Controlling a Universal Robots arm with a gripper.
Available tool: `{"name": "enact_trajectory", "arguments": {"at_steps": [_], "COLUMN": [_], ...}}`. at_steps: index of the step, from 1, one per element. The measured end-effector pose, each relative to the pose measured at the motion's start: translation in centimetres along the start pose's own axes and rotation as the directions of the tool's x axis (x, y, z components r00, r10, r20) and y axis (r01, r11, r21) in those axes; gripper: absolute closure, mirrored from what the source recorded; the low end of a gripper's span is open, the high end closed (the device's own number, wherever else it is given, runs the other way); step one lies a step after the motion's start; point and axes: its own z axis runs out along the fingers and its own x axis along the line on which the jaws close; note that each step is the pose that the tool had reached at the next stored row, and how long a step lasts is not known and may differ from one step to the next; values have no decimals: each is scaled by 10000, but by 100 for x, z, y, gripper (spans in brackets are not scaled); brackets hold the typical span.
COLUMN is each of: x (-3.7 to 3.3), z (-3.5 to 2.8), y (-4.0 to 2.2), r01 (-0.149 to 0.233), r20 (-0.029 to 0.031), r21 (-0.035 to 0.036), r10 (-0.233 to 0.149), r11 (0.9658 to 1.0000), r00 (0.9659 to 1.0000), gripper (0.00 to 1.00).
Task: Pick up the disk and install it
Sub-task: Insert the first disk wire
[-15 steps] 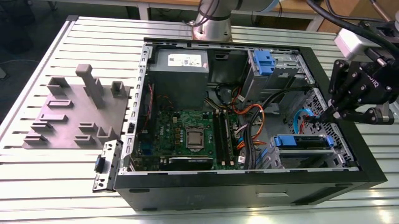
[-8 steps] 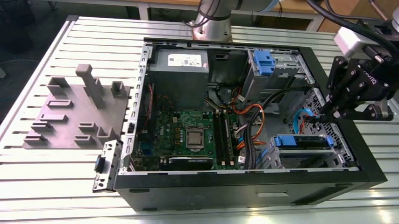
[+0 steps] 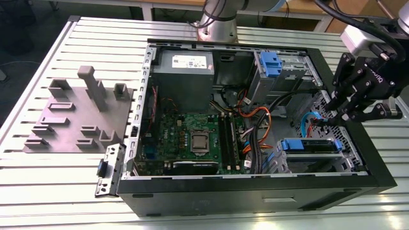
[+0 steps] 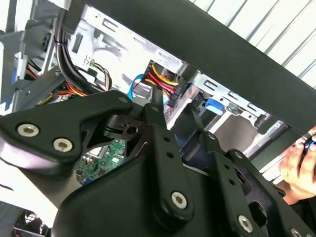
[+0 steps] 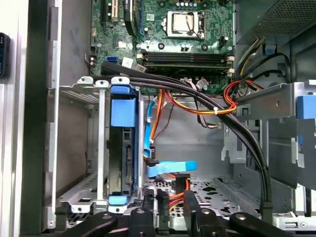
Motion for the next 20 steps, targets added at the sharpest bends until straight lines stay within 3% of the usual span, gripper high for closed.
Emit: {"name": "enact_trajectory", "arguments": {"at_steps": [2, 4, 9, 15, 17, 20], "x": [-18, -25, -42, -43, -43, -43], "z": [12, 32, 76, 111, 122, 125], "y": [-10, -18, -28, -39, -40, -41], "r01": [1, 4, -1, -2, -3, -3], "r20": [0, -40, -269, -302, -313, -322], "r21": [-6, -8, -6, -6, -6, -6], "r10": [-1, -4, 0, 2, 3, 3], "r11": [10000, 10000, 10000, 10000, 10000, 10000], "r00": [10000, 10000, 9996, 9995, 9995, 9995], "gripper": [63, 63, 63, 64, 76, 82]}}
